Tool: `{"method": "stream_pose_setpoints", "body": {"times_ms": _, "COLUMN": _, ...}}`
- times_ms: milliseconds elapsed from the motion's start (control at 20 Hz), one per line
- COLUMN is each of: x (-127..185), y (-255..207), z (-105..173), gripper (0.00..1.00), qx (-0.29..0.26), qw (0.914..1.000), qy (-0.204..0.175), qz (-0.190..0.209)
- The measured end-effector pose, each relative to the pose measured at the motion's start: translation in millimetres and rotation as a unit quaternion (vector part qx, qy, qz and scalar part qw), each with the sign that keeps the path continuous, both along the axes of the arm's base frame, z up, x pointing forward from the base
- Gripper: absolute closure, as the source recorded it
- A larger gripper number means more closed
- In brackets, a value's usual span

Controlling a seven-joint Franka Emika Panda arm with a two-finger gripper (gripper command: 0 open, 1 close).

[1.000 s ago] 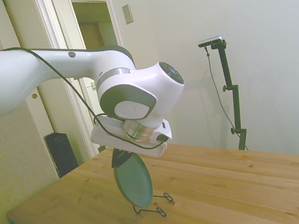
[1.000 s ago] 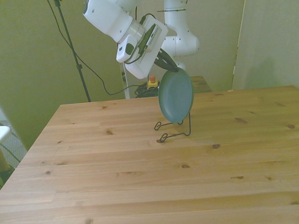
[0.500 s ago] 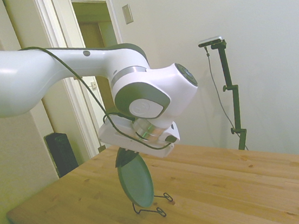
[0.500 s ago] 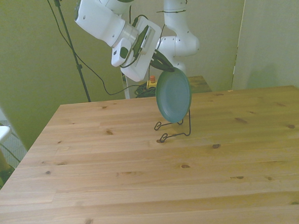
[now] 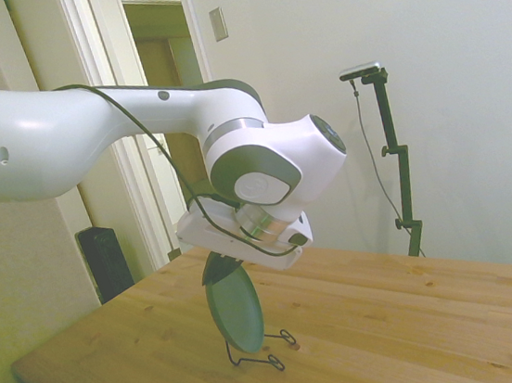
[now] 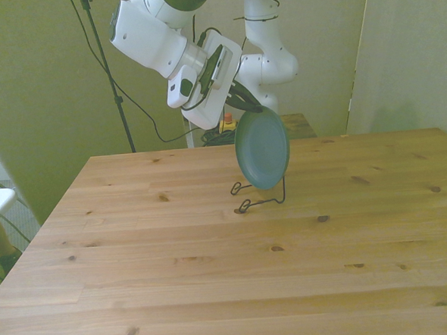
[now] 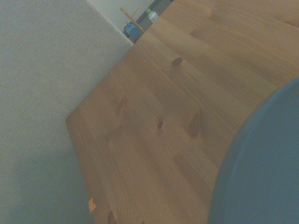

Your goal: Load the plate

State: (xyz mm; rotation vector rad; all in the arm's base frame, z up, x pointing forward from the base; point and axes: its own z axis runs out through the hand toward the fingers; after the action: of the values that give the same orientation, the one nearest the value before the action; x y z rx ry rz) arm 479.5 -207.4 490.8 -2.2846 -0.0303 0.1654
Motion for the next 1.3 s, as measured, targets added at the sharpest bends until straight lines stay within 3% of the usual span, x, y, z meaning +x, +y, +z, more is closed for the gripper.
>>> {"method": "stream_pose_setpoints", "body": {"times_ms": 1300, "x": 5, "y": -19, "z": -21, "gripper": 1.00, "qx": 0.004, "qw": 0.9999, "qy": 0.009, "qz": -0.007}}
